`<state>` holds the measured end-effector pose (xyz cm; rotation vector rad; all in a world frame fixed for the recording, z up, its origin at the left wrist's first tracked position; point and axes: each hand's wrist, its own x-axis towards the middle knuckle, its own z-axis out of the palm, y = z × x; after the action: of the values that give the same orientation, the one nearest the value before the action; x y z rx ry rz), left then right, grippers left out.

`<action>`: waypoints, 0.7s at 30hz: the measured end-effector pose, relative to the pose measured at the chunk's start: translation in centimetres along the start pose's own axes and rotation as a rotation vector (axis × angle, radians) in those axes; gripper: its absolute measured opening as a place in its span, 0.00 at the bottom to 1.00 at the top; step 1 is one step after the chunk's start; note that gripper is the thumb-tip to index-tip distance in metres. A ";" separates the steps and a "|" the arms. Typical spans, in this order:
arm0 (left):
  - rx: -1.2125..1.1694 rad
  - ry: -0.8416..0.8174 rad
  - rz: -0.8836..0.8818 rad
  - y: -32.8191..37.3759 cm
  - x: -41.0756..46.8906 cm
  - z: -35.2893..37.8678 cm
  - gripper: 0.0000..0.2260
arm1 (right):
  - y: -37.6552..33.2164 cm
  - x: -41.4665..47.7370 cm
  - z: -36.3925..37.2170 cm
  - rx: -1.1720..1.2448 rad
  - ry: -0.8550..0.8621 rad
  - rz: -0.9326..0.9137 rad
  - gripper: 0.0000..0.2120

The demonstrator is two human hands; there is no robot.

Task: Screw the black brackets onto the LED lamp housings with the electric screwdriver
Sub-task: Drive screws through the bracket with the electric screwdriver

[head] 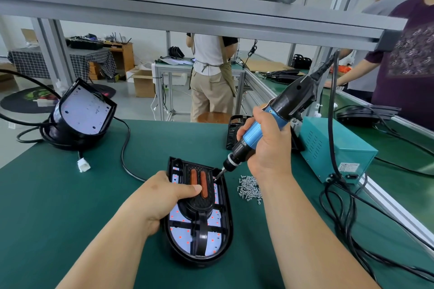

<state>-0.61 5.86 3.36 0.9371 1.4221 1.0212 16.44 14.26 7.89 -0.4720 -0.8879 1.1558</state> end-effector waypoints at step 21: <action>0.009 -0.015 0.001 0.1 -0.1 0.0 0.07 | 0.5 0.1 -0.2 -0.042 -0.024 -0.030 0.09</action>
<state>-0.61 5.82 3.43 0.9505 1.4155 1.0074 16.30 14.57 7.45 -0.4777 -0.9387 1.1192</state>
